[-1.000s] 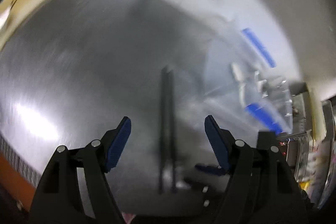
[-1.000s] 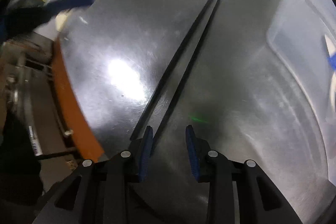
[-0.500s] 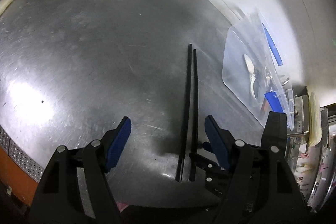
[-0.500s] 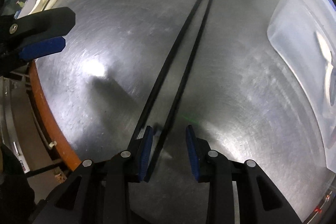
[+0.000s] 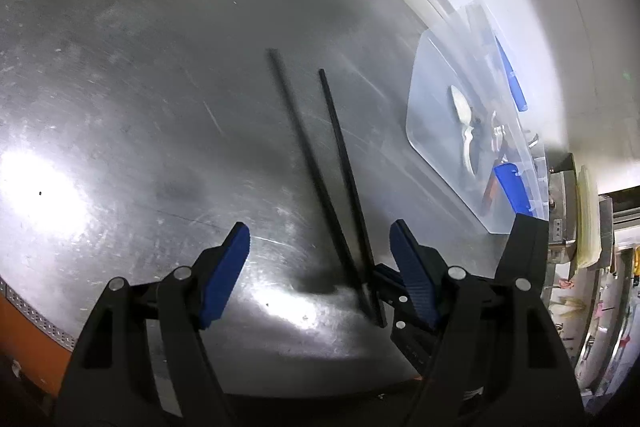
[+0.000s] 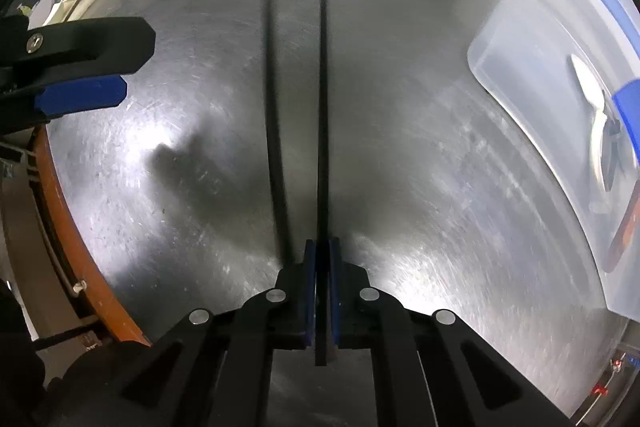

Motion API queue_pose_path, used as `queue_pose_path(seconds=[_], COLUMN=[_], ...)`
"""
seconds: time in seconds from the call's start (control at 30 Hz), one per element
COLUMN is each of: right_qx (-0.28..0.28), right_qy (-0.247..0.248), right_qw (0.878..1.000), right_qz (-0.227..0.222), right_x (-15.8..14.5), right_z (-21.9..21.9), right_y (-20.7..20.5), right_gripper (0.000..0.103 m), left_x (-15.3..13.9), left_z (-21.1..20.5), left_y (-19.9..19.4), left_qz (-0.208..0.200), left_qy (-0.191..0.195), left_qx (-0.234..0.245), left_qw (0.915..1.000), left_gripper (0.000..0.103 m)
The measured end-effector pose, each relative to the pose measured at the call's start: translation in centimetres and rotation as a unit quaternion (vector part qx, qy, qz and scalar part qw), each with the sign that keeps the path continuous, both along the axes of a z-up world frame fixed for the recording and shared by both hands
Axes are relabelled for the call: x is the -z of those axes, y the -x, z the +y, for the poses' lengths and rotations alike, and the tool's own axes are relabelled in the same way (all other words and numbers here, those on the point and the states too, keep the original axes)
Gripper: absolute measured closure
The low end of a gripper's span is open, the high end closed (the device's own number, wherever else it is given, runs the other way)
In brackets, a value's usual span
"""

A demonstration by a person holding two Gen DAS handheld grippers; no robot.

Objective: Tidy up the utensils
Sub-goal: 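Close each tool on one black chopstick and lift them off the counter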

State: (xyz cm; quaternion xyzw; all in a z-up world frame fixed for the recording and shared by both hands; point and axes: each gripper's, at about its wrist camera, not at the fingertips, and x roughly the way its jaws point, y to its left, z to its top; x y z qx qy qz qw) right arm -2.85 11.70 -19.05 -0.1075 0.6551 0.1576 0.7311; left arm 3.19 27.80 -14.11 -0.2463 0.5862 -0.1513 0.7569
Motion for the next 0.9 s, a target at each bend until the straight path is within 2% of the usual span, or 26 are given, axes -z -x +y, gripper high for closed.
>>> queue_pose_path(seconds=[0.2, 0.3, 0.4, 0.47, 0.63, 0.73, 0.8, 0.87, 0.9], right_qx=[0.019, 0.039, 0.061, 0.068, 0.067, 0.059, 0.052, 0.048, 0.047], right_qy=[-0.034, -0.083, -0.156, -0.208, -0.277, -0.292, -0.290, -0.289, -0.287], right_qw=[0.999, 0.995, 0.982, 0.970, 0.949, 0.944, 0.945, 0.945, 0.945], right_qz=[0.020, 0.047, 0.084, 0.107, 0.133, 0.140, 0.142, 0.148, 0.149], right_x=[0.0, -0.4, -0.9, -1.4, -2.8, -3.3, -3.4, -3.5, -3.4], right_z=[-1.9, -3.4, -5.3, -6.5, -8.2, -8.7, -8.7, -8.9, -8.9], right_y=[0.1, 0.2, 0.3, 0.6, 1.7, 2.4, 2.6, 2.4, 2.2], right_gripper=[0.096, 0.096, 0.096, 0.096, 0.096, 0.096, 0.096, 0.096, 0.096], left_x=[0.6, 0.9, 1.2, 1.8, 3.7, 4.2, 4.5, 4.9, 5.1], left_z=[-1.3, -1.9, -2.7, -3.5, -6.4, -7.1, -7.3, -7.1, -6.8], left_y=[-0.1, 0.0, 0.0, 0.1, 0.5, 0.9, 1.1, 1.4, 1.5], left_qz=[0.011, 0.016, 0.022, 0.034, 0.077, 0.086, 0.090, 0.096, 0.099], left_qy=[0.015, 0.026, 0.054, 0.078, 0.127, 0.137, 0.135, 0.143, 0.150], left_qx=[0.009, 0.010, 0.015, 0.023, 0.045, 0.041, 0.030, 0.013, 0.003], left_qw=[0.9998, 0.9995, 0.9982, 0.9961, 0.9879, 0.9859, 0.9864, 0.9849, 0.9837], left_gripper=[0.034, 0.034, 0.034, 0.034, 0.034, 0.035, 0.040, 0.061, 0.067])
